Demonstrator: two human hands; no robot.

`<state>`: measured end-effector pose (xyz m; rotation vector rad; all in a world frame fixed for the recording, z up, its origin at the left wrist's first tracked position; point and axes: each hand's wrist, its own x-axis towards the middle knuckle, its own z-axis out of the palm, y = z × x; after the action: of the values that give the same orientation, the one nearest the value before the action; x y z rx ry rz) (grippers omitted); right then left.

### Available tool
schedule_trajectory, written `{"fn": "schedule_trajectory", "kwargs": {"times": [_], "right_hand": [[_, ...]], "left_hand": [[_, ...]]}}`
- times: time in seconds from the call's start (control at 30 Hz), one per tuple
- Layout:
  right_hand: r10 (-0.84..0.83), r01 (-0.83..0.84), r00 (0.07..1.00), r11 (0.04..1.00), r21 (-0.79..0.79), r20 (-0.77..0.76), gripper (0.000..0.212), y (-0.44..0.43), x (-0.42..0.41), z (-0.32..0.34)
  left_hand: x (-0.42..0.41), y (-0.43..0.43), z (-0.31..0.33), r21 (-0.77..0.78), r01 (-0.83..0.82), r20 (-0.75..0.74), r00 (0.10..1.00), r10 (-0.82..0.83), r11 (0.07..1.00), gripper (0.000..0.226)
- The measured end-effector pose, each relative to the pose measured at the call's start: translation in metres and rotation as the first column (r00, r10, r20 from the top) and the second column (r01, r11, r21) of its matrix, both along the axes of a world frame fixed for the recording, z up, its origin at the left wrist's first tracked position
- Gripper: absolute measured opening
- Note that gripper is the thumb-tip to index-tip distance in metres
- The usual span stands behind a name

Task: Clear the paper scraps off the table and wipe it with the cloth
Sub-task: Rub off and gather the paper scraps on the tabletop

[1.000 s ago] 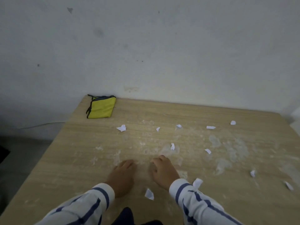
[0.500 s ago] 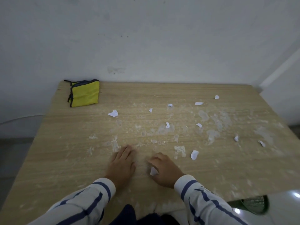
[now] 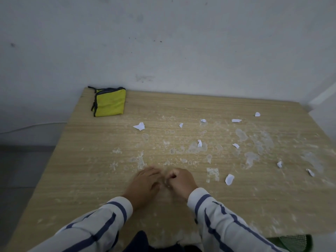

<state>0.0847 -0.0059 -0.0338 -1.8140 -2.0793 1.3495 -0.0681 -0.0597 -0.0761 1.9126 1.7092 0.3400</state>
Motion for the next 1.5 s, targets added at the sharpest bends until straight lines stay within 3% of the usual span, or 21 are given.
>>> {"fn": "schedule_trajectory", "kwargs": {"times": [0.07,0.17,0.3,0.47,0.7,0.83,1.0,1.17,1.33,1.5], "right_hand": [[-0.104,0.095,0.99,0.991,-0.092,-0.094,0.014,0.001,-0.015,0.001],[-0.129,0.114,0.985,0.985,-0.128,-0.118,0.015,0.001,-0.031,0.002],[-0.053,0.044,0.995,0.993,-0.108,-0.08,0.024,0.001,-0.041,0.0],[-0.066,0.062,0.996,0.995,-0.074,-0.063,0.03,0.011,-0.042,0.0],[-0.015,0.016,0.999,0.999,0.041,-0.033,0.027,0.04,-0.047,0.0],[0.05,-0.052,0.999,0.987,0.154,0.019,0.028,0.061,-0.055,-0.005],[0.113,-0.133,0.989,0.96,0.247,0.094,0.027,0.085,-0.063,-0.009],[0.189,-0.273,0.941,0.915,0.296,0.282,0.033,0.097,-0.061,-0.012],[0.184,-0.323,0.899,0.891,0.317,0.398,0.031,0.096,-0.043,-0.014],[0.057,-0.194,0.941,0.899,0.393,0.334,0.036,0.1,-0.011,-0.014]], "left_hand": [[-0.004,0.001,0.002,0.016,-0.057,0.048,0.997,0.056,0.998,0.039],[-0.011,0.0,0.007,0.025,-0.138,0.05,0.989,0.137,0.99,0.055],[-0.022,0.001,0.001,0.052,-0.208,0.003,0.978,0.208,0.977,0.029],[-0.028,0.006,0.008,0.098,-0.144,-0.039,0.988,0.148,0.985,0.061],[-0.048,0.041,0.01,0.149,-0.357,0.054,0.934,0.353,0.922,0.037],[-0.056,0.08,0.021,0.123,-0.441,0.013,0.897,0.443,0.889,0.051],[-0.069,0.13,0.02,0.024,-0.377,-0.149,0.915,0.376,0.926,0.064],[-0.074,0.156,0.013,0.1,-0.235,-0.315,0.914,0.255,0.967,0.042],[-0.067,0.14,0.01,0.151,-0.227,-0.17,0.953,0.251,0.962,0.021],[-0.038,0.107,0.016,0.08,-0.116,-0.112,0.986,0.125,0.99,0.035]]}}
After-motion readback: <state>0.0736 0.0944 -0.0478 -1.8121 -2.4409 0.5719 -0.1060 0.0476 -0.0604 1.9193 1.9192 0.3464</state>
